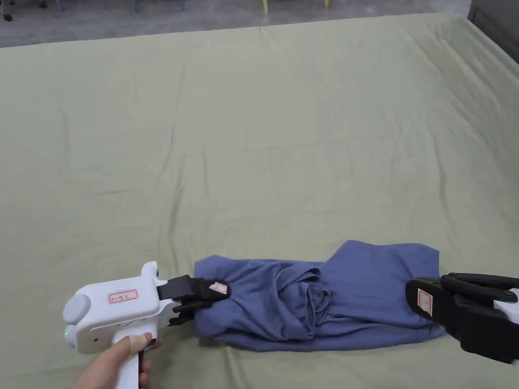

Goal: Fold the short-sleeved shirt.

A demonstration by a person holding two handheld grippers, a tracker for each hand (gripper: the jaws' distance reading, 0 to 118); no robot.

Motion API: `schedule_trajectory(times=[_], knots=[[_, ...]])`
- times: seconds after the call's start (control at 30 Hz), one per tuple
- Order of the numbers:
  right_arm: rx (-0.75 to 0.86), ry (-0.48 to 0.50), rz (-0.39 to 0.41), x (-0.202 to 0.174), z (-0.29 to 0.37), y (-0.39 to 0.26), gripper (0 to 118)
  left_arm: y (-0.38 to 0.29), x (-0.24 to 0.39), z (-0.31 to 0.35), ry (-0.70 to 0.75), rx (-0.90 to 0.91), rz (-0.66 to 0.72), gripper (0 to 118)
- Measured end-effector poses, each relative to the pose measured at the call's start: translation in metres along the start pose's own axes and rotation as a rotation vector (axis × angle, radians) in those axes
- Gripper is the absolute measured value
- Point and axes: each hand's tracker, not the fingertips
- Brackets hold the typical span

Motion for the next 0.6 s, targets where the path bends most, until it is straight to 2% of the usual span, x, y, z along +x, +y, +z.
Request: schedule_trajectory(times=[0.03, 0.1, 0.2, 0.27, 0.4, 0.47, 0.6], knots=[[-0.002, 0.001, 0.003, 0.000, 0.000, 0.000, 2, -0.002, -0.002, 0.005, -0.037, -0.044, 0.036, 12], [-0.004, -0.001, 0.011, 0.000, 0.000, 0.000, 2, -0.007, 0.027, 0.017, 0.034, -0.034, 0.012, 12], [-0.003, -0.011, 0.016, 0.000, 0.001, 0.002, 2, -0.014, 0.060, 0.049, 0.066, 0.021, -0.088, 12], [-0.001, -0.015, 0.026, -0.001, 0.001, 0.003, 2, -0.015, 0.073, 0.071, 0.140, 0.067, -0.082, 12], [0.000, -0.014, 0.045, -0.005, 0.000, 0.004, 2, 0.003, 0.093, 0.112, 0.468, 0.153, -0.134, 12], [-0.001, -0.010, 0.048, -0.007, -0.002, 0.003, 2, 0.006, 0.103, 0.117, 0.577, 0.174, -0.151, 12], [-0.015, -0.005, 0.041, -0.009, -0.008, 0.002, 2, -0.019, 0.140, 0.088, 0.555, 0.155, -0.193, 12]])
